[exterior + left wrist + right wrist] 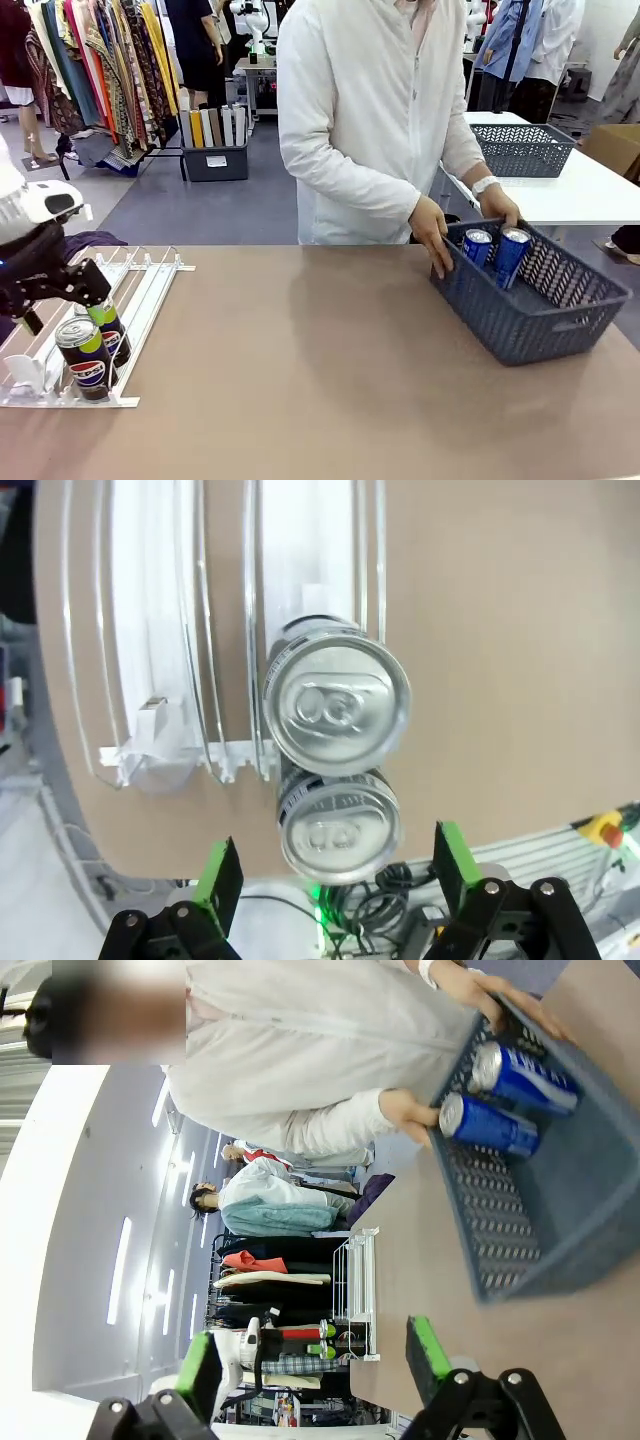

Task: Retrieve and store the cans from the dispenser.
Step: Pick up one can from the Automatic Can Dispenser and place it in the middle of the table.

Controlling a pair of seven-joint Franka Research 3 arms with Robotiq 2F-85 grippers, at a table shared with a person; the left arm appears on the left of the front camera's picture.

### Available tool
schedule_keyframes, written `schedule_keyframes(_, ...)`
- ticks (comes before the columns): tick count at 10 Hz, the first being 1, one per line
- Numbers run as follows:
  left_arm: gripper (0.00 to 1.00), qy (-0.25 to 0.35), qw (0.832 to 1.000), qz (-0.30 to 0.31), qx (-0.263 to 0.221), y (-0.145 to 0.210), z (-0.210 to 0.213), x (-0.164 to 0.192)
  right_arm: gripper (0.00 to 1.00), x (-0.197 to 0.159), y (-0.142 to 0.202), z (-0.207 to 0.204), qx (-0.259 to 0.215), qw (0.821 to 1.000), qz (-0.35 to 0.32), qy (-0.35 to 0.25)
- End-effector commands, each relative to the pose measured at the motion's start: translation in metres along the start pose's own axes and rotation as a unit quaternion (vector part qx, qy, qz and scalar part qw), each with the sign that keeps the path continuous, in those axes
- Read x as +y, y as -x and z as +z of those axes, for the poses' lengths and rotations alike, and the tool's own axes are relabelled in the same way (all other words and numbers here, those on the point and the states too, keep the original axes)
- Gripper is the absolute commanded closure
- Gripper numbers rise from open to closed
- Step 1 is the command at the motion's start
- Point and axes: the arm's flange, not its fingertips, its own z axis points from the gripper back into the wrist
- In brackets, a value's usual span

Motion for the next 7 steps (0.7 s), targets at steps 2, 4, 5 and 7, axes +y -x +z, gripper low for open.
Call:
schedule_keyframes(2,0.00,-0.044,0.999,0.028,-0.012,-0.006,-0.028,-0.005,0.00,0.003,-0.002,-0.001,-0.005,1.000,0.007,-0.012)
schedule_keyframes(4,0.00,-0.056,0.998,0.021,-0.001,-0.006,-0.038,-0.010,0.00,0.003,-0.002,-0.001,-0.005,1.000,0.007,-0.012)
schedule_keyframes(5,0.00,-0.059,0.998,0.021,-0.006,-0.008,-0.039,-0.012,0.00,0.003,-0.002,-0.001,-0.005,1.000,0.007,-0.012)
schedule_keyframes(7,0.00,-0.060,0.998,0.016,0.012,-0.006,-0.040,-0.013,0.00,0.003,-0.002,-0.001,-0.005,1.000,0.007,-0.012)
